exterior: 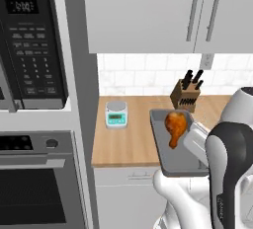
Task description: Take the meat container that has the chicken drumstick and place it on the second highest rack of the freezer. Then take the vegetable container that has the carrot and mushroom and place it on the highest rack of the freezer.
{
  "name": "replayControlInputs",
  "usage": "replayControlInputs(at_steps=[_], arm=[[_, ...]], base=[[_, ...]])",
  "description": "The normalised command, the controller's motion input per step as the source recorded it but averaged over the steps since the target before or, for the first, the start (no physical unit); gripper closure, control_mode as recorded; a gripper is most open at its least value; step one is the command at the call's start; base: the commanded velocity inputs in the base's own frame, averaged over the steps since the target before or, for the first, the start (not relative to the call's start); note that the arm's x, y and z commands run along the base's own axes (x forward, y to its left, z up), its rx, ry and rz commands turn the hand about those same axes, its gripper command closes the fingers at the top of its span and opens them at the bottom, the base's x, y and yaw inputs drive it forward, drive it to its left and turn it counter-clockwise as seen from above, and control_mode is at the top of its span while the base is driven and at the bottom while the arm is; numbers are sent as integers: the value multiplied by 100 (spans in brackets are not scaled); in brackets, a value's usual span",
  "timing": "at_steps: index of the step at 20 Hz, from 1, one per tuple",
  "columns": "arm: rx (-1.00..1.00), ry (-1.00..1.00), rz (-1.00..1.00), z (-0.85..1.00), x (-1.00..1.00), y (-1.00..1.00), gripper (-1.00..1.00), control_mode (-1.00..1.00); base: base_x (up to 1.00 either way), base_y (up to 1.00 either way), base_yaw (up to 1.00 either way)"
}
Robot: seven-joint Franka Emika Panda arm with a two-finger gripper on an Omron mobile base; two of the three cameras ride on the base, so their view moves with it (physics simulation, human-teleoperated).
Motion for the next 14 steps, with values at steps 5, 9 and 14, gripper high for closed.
replayControlInputs(at_steps=[5, 9, 14], arm=[[0, 0, 0, 0, 0, 0, 100, 100], [0, 0, 0, 0, 0, 0, 100, 100], [0, 0, 0, 0, 0, 0, 100, 100]], base=[[-100, -1, 5], [-52, 0, 33], [-37, 57, 50]])
